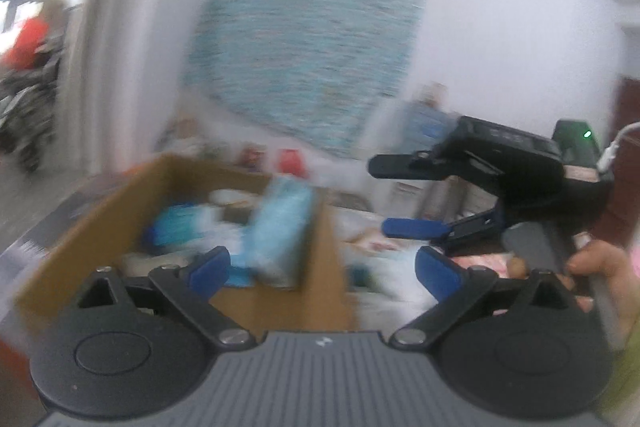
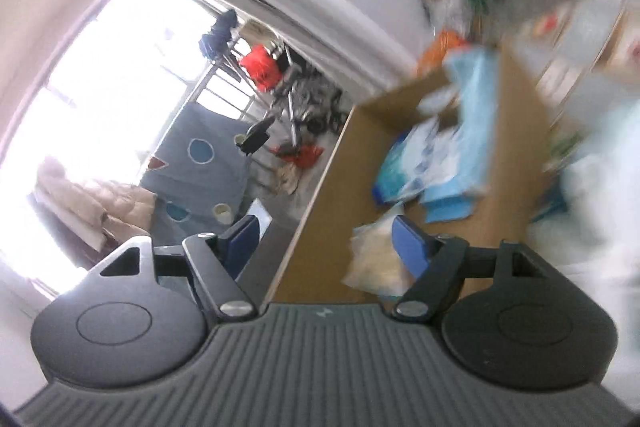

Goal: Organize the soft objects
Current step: 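Reach the right tool to the pink knitted cloth and grasp it, then carry the pink cloth with the right tool and drop it into the box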

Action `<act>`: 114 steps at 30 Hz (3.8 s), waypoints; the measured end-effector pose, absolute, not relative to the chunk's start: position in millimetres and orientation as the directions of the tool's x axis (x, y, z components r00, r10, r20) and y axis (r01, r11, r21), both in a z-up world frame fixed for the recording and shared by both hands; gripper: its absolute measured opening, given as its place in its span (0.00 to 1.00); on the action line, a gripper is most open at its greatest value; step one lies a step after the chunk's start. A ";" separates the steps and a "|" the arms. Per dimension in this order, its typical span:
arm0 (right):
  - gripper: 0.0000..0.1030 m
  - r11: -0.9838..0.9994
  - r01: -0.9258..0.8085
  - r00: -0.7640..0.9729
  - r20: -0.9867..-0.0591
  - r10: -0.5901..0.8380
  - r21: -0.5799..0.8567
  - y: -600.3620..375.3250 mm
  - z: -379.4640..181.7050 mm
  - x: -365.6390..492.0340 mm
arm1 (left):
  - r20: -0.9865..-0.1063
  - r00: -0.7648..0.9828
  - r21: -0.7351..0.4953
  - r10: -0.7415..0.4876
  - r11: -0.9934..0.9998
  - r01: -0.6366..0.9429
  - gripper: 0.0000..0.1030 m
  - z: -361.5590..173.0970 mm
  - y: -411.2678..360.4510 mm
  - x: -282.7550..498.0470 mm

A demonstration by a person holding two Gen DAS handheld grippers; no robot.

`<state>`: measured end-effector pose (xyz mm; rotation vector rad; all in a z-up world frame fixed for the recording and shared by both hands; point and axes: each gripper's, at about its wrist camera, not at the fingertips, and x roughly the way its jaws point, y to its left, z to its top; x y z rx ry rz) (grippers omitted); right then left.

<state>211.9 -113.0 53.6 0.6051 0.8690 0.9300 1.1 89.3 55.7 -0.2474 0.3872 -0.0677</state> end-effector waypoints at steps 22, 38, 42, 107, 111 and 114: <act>0.73 0.846 -0.289 0.521 -0.668 0.532 0.449 -389.2 1.4 290.0 | -0.651 0.660 -0.216 -0.376 0.925 0.314 0.57 -12.0 -167.4 207.4; 0.66 0.784 -0.229 0.361 -0.698 0.619 0.576 -388.3 -65.7 350.4 | -0.695 0.638 -0.220 -0.333 0.942 0.252 0.57 -19.8 -151.5 249.5; 0.65 0.778 -0.284 0.314 -0.712 0.628 0.560 -383.9 -66.5 354.9 | -0.704 0.623 -0.187 -0.340 0.936 0.299 0.59 -22.0 -154.2 239.8; 0.31 0.605 -0.482 0.203 -0.591 0.781 0.634 -1.8 29.5 276.2 | -0.558 0.822 -0.301 0.110 0.897 -0.324 0.63 27.4 150.5 104.0; 0.31 0.681 -0.403 0.200 -0.667 0.718 0.612 42.3 -0.9 285.5 | -0.590 0.797 -0.334 0.130 0.859 -0.387 0.63 16.1 178.7 97.1; 0.31 0.729 -0.355 0.215 -0.708 0.673 0.585 61.3 -16.8 282.8 | -0.575 0.805 -0.331 0.149 0.857 -0.396 0.66 19.0 190.1 87.4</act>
